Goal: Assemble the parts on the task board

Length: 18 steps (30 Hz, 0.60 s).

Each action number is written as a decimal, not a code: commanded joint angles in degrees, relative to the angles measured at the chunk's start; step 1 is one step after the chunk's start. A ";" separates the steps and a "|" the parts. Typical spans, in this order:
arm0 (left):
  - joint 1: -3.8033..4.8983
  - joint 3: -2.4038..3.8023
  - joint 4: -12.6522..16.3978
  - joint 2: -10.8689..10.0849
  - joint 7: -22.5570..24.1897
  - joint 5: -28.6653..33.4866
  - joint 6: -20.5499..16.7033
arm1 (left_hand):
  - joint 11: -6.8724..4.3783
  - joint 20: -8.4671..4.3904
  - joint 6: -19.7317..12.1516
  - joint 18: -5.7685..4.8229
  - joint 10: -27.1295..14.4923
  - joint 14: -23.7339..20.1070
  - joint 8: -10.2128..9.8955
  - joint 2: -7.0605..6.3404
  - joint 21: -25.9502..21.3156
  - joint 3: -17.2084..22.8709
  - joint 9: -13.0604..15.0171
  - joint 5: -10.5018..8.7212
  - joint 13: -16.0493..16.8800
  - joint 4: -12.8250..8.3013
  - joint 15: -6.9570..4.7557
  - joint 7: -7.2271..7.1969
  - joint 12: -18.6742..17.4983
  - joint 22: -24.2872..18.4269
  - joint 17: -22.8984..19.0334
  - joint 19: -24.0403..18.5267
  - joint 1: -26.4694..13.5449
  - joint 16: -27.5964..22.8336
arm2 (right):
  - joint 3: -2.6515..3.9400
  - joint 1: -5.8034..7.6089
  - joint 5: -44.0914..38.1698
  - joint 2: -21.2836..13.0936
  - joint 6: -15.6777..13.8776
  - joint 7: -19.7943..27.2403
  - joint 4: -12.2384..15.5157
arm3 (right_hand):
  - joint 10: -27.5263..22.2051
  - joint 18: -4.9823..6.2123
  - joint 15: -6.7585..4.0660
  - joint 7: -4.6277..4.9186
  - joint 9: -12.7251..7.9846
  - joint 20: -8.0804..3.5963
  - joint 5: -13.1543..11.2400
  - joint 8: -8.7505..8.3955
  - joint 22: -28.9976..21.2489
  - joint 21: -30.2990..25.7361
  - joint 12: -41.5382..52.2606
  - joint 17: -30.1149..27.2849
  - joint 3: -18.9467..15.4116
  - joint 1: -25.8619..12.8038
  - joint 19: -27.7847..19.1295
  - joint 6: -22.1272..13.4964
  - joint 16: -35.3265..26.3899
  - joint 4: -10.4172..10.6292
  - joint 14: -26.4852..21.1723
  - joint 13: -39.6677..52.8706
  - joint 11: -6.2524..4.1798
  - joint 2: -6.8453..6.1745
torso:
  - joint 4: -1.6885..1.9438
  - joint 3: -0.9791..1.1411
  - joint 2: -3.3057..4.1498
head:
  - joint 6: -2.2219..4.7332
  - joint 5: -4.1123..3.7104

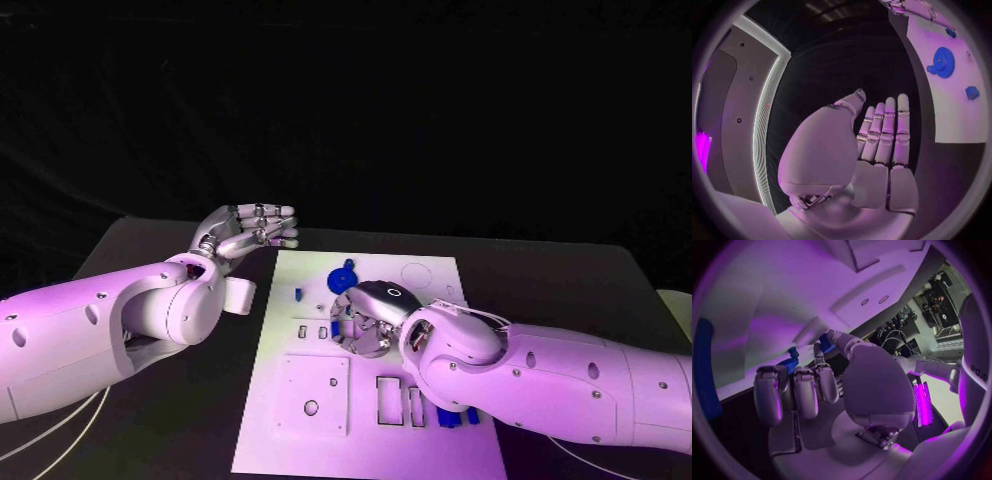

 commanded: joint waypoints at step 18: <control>0.05 0.04 0.06 -0.08 0.16 0.13 0.95 | 0.08 0.09 0.34 0.47 0.48 0.03 0.00 0.02 0.27 0.19 0.05 -0.14 -0.08 0.03 0.02 0.06 -0.25 0.05 0.07 -0.41 -0.44 0.17 | -0.02 -0.05 -0.46 0.28 -0.80 0.82 -0.03 | 0.08 -0.35 0.30 0.05 -0.11 0.24 -0.82 -0.31 11.09 -0.06 0.08 12.86 -0.70 -0.13 2.53 -0.49 0.11 0.02 5.49 6.15 0.27 -0.49 | -0.05 0.02 0.01 | -0.68 0.15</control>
